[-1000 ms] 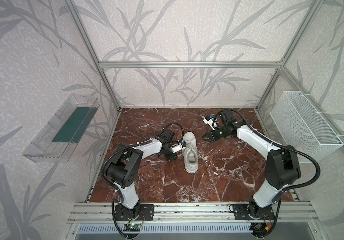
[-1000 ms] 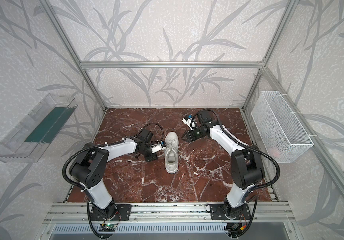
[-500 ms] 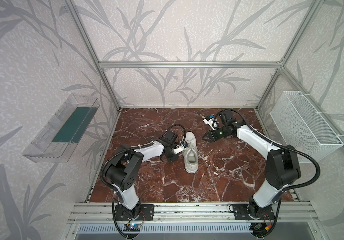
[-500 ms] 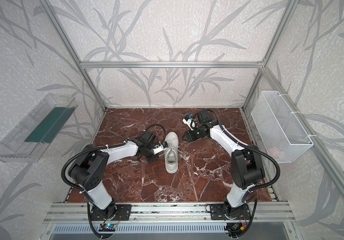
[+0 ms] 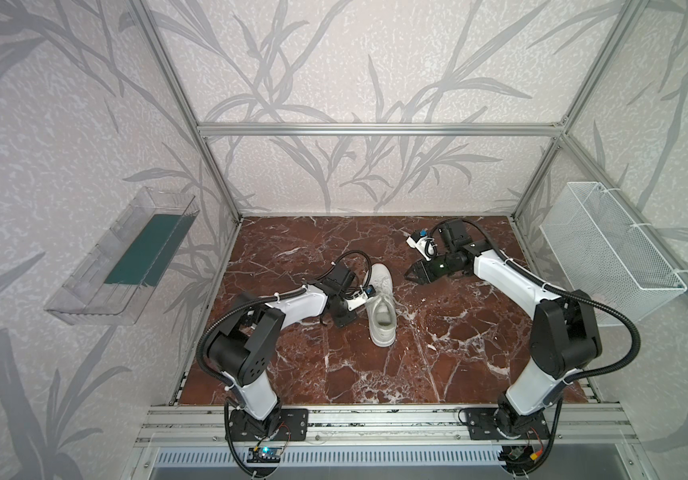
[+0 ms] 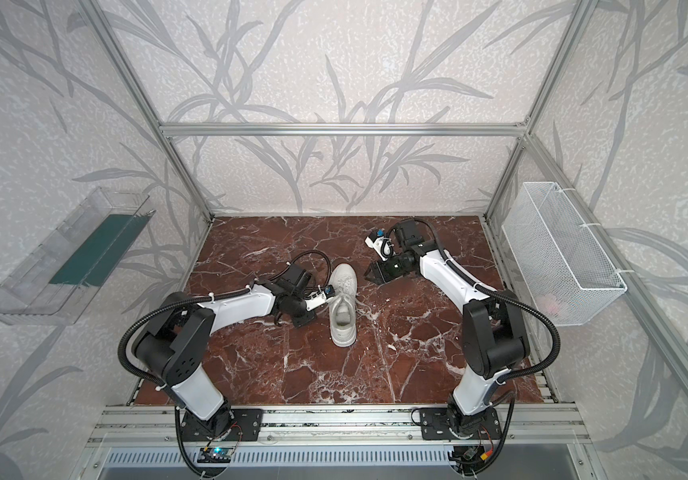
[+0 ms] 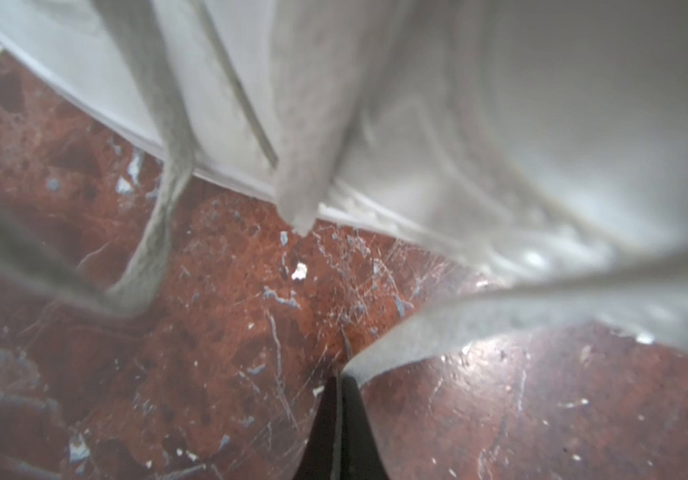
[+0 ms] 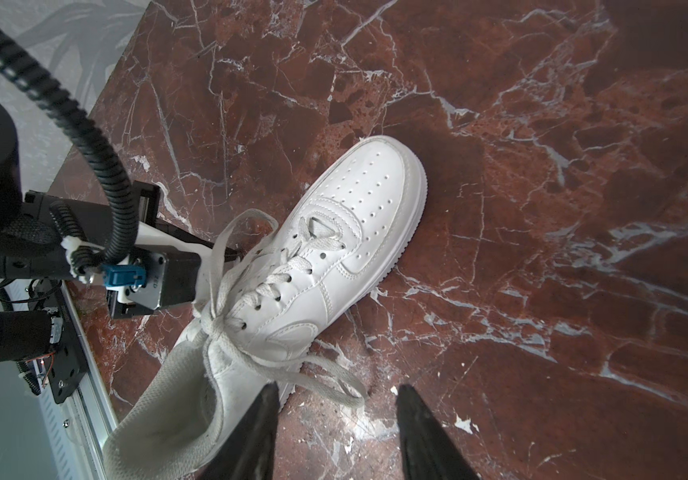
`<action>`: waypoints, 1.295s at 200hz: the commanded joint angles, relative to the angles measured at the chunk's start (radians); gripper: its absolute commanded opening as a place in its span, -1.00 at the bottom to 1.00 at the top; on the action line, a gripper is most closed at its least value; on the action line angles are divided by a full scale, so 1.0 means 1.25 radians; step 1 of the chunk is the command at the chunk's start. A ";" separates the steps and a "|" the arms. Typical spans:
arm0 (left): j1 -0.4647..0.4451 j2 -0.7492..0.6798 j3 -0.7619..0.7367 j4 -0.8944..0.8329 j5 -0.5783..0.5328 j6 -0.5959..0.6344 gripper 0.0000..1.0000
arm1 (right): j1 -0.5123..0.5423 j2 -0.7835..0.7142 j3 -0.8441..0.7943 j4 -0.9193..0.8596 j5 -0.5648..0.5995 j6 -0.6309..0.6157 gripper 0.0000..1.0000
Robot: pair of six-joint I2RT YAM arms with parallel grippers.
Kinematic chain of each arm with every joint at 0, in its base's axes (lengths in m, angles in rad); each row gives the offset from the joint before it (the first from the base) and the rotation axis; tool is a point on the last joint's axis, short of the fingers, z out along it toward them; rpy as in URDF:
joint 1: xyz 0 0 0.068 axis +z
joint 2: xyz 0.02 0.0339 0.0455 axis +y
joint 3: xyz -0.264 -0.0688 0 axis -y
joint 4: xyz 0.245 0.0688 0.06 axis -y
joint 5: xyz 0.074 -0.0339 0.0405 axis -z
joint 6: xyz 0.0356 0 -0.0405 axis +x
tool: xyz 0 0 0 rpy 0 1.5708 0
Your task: Tie the shoes
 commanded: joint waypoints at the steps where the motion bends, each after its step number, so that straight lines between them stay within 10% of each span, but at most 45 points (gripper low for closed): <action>1: -0.001 -0.062 -0.012 -0.001 0.000 -0.008 -1.00 | 0.010 -0.007 0.002 0.002 -0.033 -0.019 -0.06; 259: -0.058 -0.326 -0.214 0.149 0.004 -0.489 -1.00 | 0.184 0.319 0.442 -0.323 0.037 -0.162 -0.05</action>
